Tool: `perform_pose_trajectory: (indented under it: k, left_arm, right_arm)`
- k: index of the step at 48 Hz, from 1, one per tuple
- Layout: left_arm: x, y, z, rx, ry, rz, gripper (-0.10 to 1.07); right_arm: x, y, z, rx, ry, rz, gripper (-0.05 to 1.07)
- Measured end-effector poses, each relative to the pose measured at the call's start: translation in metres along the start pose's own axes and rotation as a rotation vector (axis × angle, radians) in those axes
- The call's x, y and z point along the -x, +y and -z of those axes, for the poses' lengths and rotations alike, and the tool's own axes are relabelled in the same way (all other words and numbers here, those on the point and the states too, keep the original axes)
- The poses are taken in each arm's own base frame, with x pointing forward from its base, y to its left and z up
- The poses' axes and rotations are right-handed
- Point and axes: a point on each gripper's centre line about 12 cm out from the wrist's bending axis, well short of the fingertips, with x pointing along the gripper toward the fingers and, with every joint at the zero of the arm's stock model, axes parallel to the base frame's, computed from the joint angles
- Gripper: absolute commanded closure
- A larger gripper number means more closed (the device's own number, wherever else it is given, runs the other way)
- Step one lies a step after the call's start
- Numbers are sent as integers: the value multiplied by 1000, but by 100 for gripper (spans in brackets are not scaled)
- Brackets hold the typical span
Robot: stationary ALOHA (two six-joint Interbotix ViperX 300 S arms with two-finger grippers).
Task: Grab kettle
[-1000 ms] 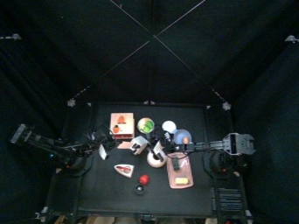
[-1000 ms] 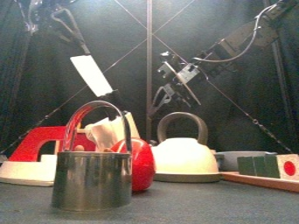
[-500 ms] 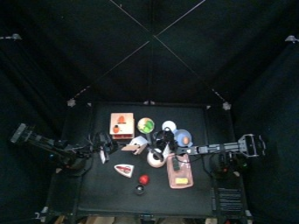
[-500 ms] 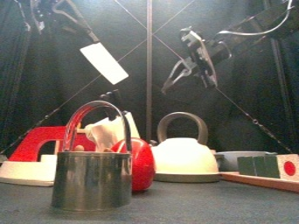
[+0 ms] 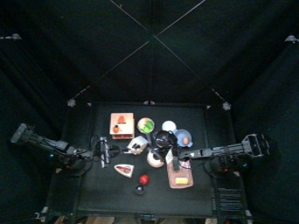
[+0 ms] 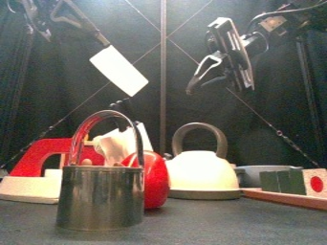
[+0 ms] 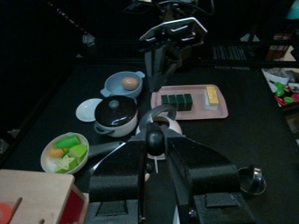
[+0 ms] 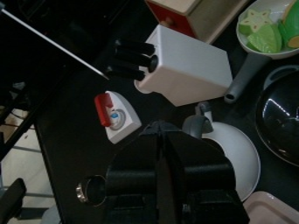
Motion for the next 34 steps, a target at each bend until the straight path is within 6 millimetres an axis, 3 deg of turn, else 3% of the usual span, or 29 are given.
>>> perform_pose_trajectory:
  k: [21, 34]
  left_arm:
    - [-1, -14, 9, -153, -55, 130, 45]
    - [-2, -14, 22, -231, -43, 129, 45]
  right_arm:
    - [4, -9, -16, -2, -56, 162, 59]
    - [12, -9, -12, -13, 16, 322, 59]
